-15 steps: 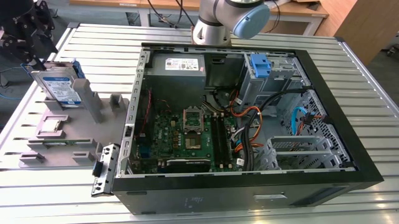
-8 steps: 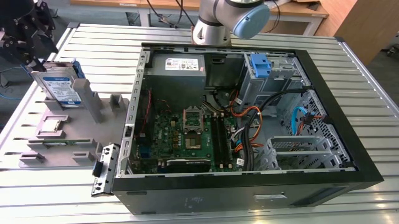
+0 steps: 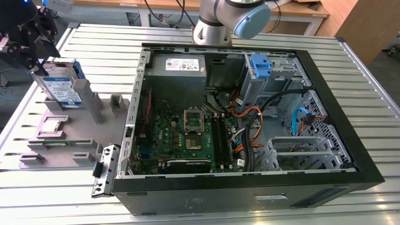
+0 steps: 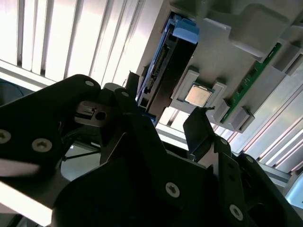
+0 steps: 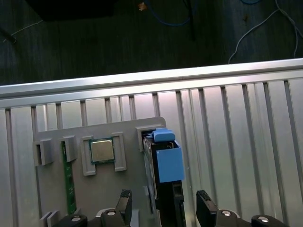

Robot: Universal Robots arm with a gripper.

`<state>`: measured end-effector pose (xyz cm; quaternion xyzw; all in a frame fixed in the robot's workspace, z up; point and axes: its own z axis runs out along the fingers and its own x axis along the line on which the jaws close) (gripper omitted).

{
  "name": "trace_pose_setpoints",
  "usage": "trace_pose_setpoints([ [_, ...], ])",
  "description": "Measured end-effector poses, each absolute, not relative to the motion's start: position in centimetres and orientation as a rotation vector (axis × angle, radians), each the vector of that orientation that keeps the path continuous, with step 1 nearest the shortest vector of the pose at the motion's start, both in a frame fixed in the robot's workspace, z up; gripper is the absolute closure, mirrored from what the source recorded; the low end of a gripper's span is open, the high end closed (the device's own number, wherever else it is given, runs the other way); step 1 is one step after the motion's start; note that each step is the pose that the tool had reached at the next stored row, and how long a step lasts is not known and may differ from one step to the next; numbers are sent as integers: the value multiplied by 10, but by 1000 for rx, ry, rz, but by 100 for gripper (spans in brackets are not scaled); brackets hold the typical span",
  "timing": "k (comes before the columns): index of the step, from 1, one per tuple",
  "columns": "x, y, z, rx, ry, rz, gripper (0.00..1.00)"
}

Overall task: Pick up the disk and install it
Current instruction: 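Pick up the disk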

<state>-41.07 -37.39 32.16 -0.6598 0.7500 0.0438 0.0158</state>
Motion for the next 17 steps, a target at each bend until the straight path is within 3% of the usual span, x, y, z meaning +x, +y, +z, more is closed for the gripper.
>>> trace_pose_setpoints([
  [17, -411, -374, 305, -2065, 2332, 116, 35],
])
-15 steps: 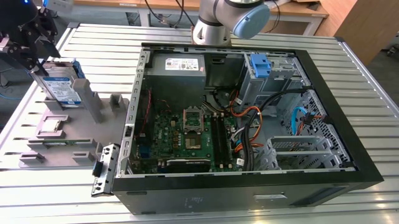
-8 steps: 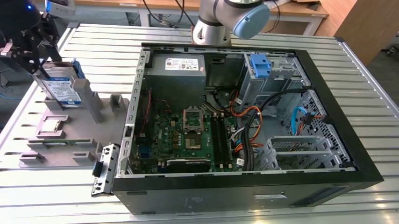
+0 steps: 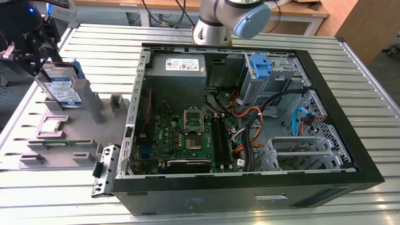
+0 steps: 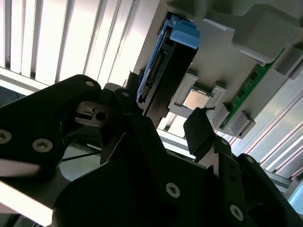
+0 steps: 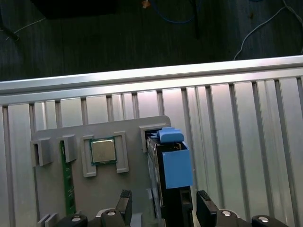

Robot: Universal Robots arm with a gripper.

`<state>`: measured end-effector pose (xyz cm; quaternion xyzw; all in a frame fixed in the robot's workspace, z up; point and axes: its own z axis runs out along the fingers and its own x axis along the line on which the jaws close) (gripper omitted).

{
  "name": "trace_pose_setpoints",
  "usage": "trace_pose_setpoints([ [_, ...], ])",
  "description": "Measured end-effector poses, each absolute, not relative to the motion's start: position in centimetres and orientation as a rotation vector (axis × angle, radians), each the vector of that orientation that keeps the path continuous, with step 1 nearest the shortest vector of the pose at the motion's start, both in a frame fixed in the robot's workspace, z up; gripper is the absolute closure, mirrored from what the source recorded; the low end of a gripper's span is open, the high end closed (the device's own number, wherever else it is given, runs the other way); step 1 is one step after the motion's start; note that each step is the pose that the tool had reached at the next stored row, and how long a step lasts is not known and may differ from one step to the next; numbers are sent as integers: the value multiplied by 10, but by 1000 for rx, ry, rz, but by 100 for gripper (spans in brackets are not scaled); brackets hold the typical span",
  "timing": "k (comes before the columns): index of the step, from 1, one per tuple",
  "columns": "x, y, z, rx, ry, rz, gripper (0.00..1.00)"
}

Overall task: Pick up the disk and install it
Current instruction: 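Pick up the disk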

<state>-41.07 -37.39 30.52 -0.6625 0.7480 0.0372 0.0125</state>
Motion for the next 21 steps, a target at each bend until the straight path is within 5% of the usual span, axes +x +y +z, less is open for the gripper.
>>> trace_pose_setpoints([
  [21, -411, -372, 303, -2185, 2218, 112, 35],
])
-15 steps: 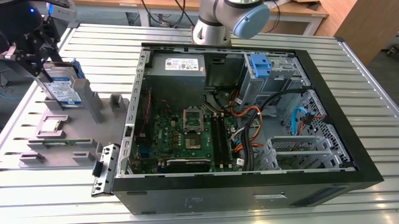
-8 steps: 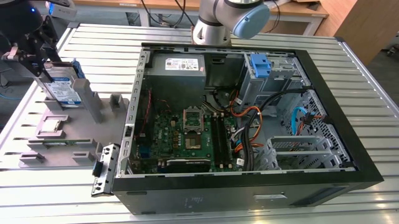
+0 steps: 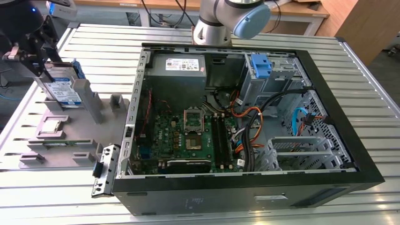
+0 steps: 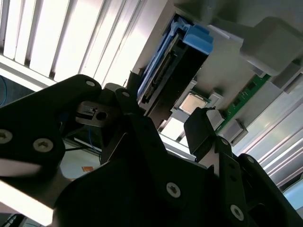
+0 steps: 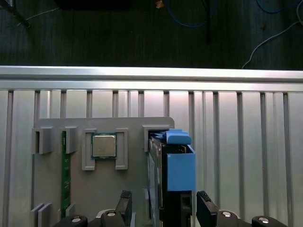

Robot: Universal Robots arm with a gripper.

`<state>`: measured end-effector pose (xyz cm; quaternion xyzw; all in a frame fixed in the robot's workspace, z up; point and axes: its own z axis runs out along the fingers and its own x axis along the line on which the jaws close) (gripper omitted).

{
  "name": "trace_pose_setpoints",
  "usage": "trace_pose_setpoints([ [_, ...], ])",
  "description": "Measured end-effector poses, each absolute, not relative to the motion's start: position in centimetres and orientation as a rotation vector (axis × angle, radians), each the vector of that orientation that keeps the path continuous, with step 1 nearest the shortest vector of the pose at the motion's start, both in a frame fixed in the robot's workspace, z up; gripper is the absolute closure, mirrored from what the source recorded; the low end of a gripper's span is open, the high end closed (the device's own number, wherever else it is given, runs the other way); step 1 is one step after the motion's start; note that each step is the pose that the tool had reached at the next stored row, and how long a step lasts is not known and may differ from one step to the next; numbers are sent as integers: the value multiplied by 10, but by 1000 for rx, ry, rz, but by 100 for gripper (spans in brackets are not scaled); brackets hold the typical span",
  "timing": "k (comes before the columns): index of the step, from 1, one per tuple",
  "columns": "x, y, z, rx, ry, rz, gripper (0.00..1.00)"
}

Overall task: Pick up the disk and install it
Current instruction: 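Pick up the disk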

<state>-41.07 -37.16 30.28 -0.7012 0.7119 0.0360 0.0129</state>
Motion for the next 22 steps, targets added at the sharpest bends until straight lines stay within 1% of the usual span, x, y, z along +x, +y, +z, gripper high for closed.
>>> trace_pose_setpoints([
  [22, -411, -367, 302, -2187, 2216, 114, 35],
])
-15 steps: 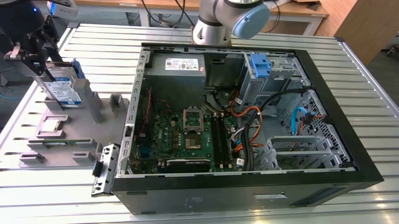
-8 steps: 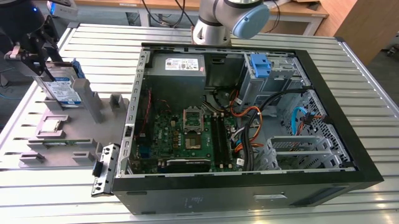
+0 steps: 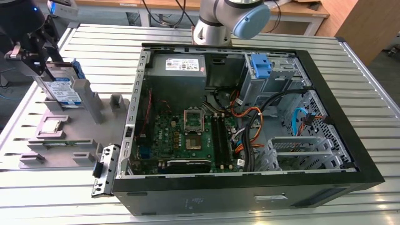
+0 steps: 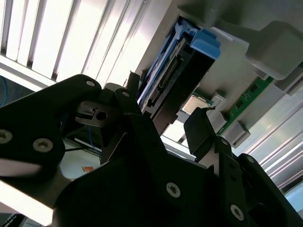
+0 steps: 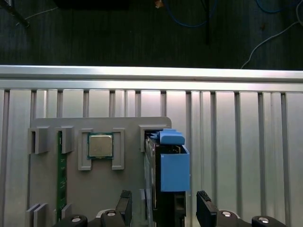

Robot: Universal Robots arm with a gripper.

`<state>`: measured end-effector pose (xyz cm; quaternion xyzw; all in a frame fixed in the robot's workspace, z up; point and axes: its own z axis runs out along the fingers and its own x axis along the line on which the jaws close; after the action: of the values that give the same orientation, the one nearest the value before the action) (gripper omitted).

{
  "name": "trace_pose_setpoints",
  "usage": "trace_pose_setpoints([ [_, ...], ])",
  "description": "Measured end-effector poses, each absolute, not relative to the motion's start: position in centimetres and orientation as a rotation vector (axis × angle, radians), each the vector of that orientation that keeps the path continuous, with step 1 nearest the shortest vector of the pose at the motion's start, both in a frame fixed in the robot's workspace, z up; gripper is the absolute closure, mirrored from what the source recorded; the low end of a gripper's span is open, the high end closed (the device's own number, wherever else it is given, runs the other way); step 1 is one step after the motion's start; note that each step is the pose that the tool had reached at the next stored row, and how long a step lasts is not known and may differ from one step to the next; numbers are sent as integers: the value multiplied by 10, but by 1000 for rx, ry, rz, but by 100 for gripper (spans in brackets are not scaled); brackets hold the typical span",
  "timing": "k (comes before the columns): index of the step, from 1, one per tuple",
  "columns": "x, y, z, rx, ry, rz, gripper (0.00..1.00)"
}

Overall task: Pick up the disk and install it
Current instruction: 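Pick up the disk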

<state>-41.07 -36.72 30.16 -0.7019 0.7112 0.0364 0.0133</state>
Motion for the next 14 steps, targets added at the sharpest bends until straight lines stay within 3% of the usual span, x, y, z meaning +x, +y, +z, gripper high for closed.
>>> trace_pose_setpoints([
  [14, -411, -367, 301, -2181, 2210, 125, 35],
])
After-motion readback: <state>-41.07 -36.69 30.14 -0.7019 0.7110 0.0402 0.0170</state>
